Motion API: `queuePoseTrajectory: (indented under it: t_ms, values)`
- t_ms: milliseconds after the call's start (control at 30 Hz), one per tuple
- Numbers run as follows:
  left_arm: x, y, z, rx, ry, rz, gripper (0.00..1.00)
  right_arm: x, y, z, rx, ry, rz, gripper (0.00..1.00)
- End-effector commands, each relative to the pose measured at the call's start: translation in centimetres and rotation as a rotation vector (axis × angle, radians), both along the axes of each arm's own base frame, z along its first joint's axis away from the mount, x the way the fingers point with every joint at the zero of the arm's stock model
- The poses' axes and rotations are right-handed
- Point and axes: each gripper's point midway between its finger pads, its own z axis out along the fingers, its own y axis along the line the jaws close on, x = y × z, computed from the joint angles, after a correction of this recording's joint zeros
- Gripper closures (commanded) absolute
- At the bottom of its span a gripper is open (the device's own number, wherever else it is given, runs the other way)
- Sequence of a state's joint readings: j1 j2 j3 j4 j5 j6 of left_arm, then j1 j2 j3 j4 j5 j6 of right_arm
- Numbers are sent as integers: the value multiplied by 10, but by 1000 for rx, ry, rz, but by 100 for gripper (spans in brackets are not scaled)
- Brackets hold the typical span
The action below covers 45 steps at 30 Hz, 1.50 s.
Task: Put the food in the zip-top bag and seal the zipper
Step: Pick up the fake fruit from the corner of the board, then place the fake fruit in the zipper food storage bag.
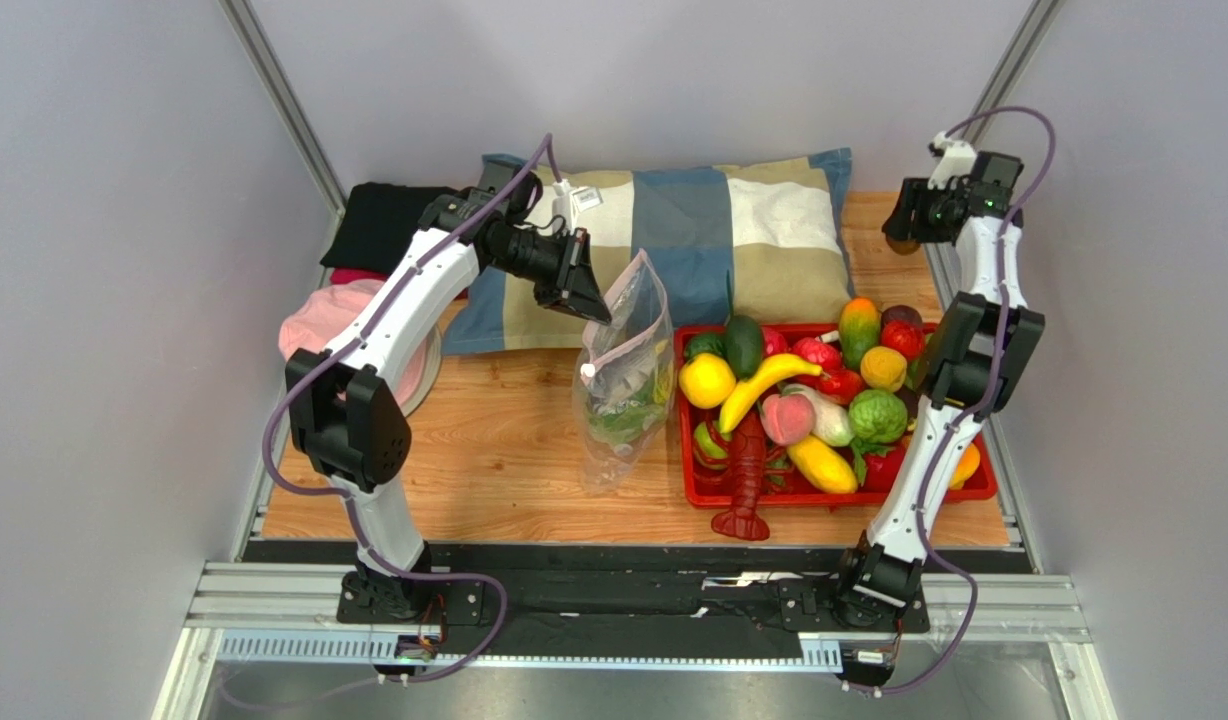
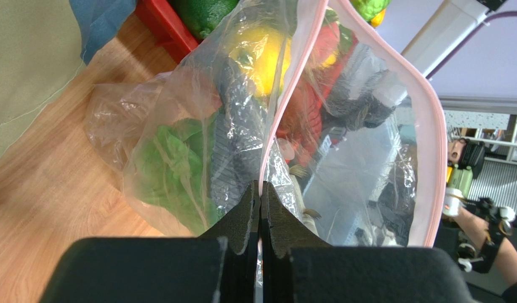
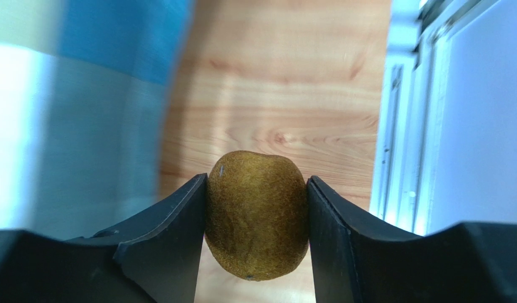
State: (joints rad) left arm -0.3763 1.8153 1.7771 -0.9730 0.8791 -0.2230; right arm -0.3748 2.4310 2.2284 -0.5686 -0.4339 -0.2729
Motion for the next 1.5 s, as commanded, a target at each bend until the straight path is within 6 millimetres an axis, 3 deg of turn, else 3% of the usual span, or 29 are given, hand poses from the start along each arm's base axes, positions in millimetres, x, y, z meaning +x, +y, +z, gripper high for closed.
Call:
queuePoseTrajectory:
  t_ms: [0, 33, 100, 167, 233, 267, 300, 333, 367, 400, 433, 500, 533, 600, 700, 867, 1033, 1167, 1333, 1467]
  values:
    - [-6, 5, 33, -31, -116, -11, 100, -17, 32, 168, 75, -287, 55, 80]
    - [-8, 6, 36, -32, -127, -11, 100, -29, 47, 201, 119, -332, 82, 82]
    - [-11, 4, 41, -34, -142, -14, 100, -41, 67, 222, 170, -349, 115, 85]
    - [-15, 3, 47, -41, -159, -20, 100, -67, 98, 267, 238, -398, 173, 88]
    - [-21, 0, 57, -55, -176, -34, 100, -86, 136, 281, 312, -393, 237, 89]
    - [-23, -1, 59, -58, -181, -38, 100, -107, 154, 309, 315, -436, 270, 90]
    - [-27, -4, 61, -63, -185, -48, 100, -117, 181, 316, 332, -446, 326, 91]
    - [-30, -5, 64, -69, -186, -55, 100, -126, 197, 311, 357, -422, 354, 92]
    - [-33, -6, 65, -75, -183, -62, 100, -149, 217, 332, 359, -457, 391, 92]
    - [-36, -7, 66, -79, -179, -67, 100, -161, 246, 337, 380, -458, 455, 92]
    - [-40, -10, 67, -80, -178, -77, 100, -172, 262, 329, 412, -427, 477, 92]
    - [-45, -12, 67, -87, -171, -89, 100, -207, 302, 347, 445, -444, 567, 93]
    - [-48, -14, 67, -87, -170, -95, 100, -217, 321, 336, 464, -411, 593, 93]
    - [-52, -15, 70, -97, -172, -104, 100, -250, 357, 340, 495, -400, 684, 93]
    - [-55, -14, 72, -103, -166, -102, 100, -281, 393, 326, 491, -365, 770, 93]
    - [-59, -13, 76, -111, -174, -100, 100, -310, 435, 293, 492, -284, 842, 94]
    - [-64, -11, 78, -114, -174, -100, 100, -320, 456, 272, 460, -271, 885, 95]
    - [-64, -10, 77, -112, -176, -96, 100, -326, 476, 281, 507, -279, 918, 97]
    - [-64, -9, 79, -110, -182, -94, 100, -326, 482, 281, 563, -253, 895, 100]
    - [-65, -9, 76, -107, -177, -94, 100, -331, 486, 298, 647, -257, 893, 100]
